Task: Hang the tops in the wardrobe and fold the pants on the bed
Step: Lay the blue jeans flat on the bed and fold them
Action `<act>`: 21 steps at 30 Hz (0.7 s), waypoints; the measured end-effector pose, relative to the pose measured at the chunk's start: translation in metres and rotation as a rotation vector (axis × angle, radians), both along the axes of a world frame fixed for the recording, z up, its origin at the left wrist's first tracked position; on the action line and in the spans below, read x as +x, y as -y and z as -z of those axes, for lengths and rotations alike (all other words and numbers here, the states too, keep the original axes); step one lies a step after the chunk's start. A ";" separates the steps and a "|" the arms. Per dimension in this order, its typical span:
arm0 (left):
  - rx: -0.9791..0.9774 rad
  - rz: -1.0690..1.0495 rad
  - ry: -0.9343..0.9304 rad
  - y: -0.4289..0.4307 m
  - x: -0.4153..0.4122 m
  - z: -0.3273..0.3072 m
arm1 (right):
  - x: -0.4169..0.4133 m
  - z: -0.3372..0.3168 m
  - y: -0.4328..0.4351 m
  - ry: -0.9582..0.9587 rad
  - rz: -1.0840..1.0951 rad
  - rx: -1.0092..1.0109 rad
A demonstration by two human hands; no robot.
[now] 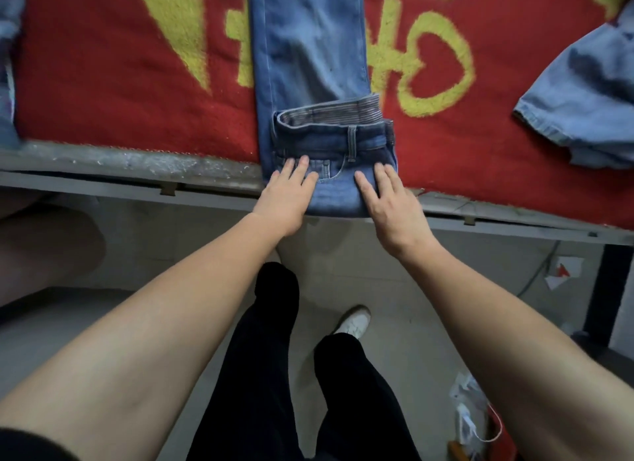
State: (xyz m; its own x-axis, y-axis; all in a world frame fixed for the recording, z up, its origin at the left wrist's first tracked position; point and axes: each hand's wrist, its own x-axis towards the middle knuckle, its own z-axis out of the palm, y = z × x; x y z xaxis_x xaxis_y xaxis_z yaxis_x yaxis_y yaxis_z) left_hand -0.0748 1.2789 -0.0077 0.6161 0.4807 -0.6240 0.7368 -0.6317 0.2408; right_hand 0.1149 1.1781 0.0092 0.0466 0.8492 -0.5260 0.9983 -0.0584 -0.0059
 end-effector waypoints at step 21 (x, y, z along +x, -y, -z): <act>-0.256 -0.901 0.382 -0.084 -0.043 -0.130 | 0.018 -0.152 -0.105 -0.339 0.315 -0.161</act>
State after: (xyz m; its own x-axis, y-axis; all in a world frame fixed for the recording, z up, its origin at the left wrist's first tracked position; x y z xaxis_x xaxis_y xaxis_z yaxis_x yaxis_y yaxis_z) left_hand -0.1174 1.3628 0.1224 0.2701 0.7444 -0.6107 0.7591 0.2256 0.6107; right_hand 0.1326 1.2832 0.1614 0.0915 0.7279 -0.6796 0.8751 -0.3844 -0.2940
